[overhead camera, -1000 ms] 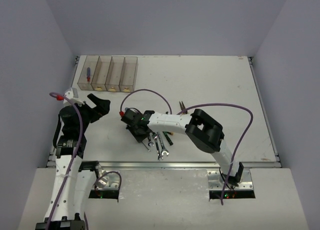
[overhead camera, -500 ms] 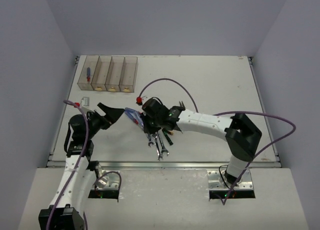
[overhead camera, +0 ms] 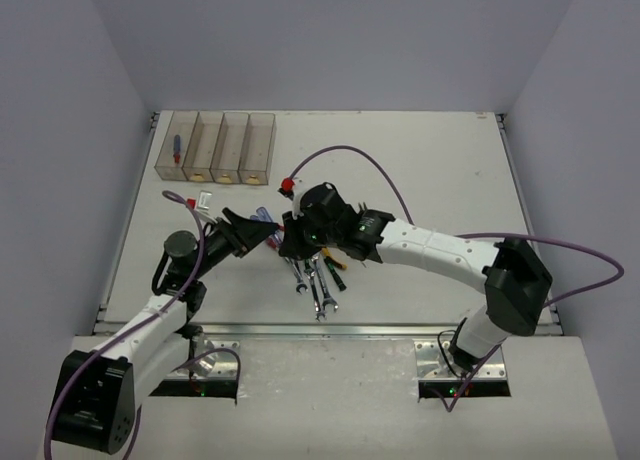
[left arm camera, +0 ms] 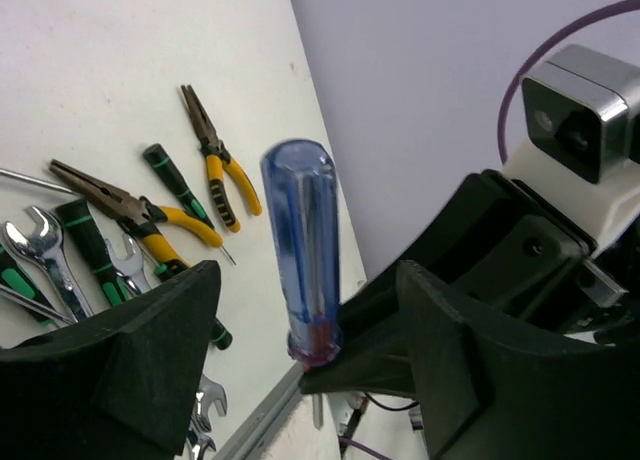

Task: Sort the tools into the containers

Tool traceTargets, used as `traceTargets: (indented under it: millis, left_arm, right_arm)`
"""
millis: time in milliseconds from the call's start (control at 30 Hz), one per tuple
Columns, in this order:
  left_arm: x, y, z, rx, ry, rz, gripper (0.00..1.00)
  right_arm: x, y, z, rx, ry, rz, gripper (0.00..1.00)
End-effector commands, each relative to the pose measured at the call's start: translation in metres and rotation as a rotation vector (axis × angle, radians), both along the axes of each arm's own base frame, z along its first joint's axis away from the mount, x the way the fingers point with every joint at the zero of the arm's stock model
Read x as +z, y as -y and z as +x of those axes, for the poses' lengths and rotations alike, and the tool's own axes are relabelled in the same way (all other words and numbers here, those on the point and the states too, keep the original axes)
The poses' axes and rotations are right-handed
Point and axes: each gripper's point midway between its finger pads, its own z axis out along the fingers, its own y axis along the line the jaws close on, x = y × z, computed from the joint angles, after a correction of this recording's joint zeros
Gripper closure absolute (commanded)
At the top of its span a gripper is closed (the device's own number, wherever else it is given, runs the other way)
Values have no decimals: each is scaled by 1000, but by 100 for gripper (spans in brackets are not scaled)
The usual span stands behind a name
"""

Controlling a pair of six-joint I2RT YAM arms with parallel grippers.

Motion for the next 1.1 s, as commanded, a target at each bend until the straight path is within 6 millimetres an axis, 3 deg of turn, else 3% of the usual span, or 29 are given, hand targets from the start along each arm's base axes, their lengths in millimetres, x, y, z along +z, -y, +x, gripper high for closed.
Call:
traceTargets:
  millis: [0,67,200,267,300,333,367,400,433,467,533,633,667,700,800,900,967,1067]
  left_arm:
    - [39,1,13,22,134,-15,38]
    - [41,2,15,19,135,-12,48]
    - [45,5,19,0,138,-5,96]
    - [55,3,25,12,161,10,100]
    - [49,-1,34,49,131,70,100]
    - [46,-16,56,156,55,173,100]
    - [51,-35,78,267,36,280,100]
    - [55,-54,96,363,20,392,100]
    - [35,-67,97,382,-71,505,100]
    - [36,-71,100,397,-84,518,100]
    - [49,-103,139,533,-157,674,100]
    - [67,-132,189,644,-146,849,100]
    - [82,-144,209,679,-120,906,100]
    - [97,-158,228,714,-95,963,100]
    - [93,-203,268,791,-75,1129,100]
    - [98,-271,303,877,-29,1230,100]
    - [99,-291,316,891,-15,1299,100]
    - [92,-303,338,857,48,1421,100]
  right_arm:
    - [42,-12,-2,31,58,139,100]
    - [43,-14,-6,42,47,157,100]
    - [46,-15,-7,48,47,171,100]
    - [47,-14,-5,43,51,163,100]
    - [46,-12,-3,39,59,149,93]
    - [44,-5,1,18,68,119,55]
    - [41,5,2,-3,72,89,27]
    - [37,17,4,-33,82,55,8]
    - [33,31,11,-86,114,6,1]
    - [28,42,9,-101,109,-25,1]
    - [12,100,23,-275,178,-214,1]
    - [-12,157,13,-365,167,-362,1]
    - [-11,167,7,-370,169,-361,1]
    - [-9,176,2,-373,173,-354,1]
    - [-12,191,-14,-375,153,-331,1]
    - [-24,199,-44,-300,93,-277,1]
    - [-36,208,-53,-291,76,-297,1]
    - [-38,215,-60,-298,74,-280,1]
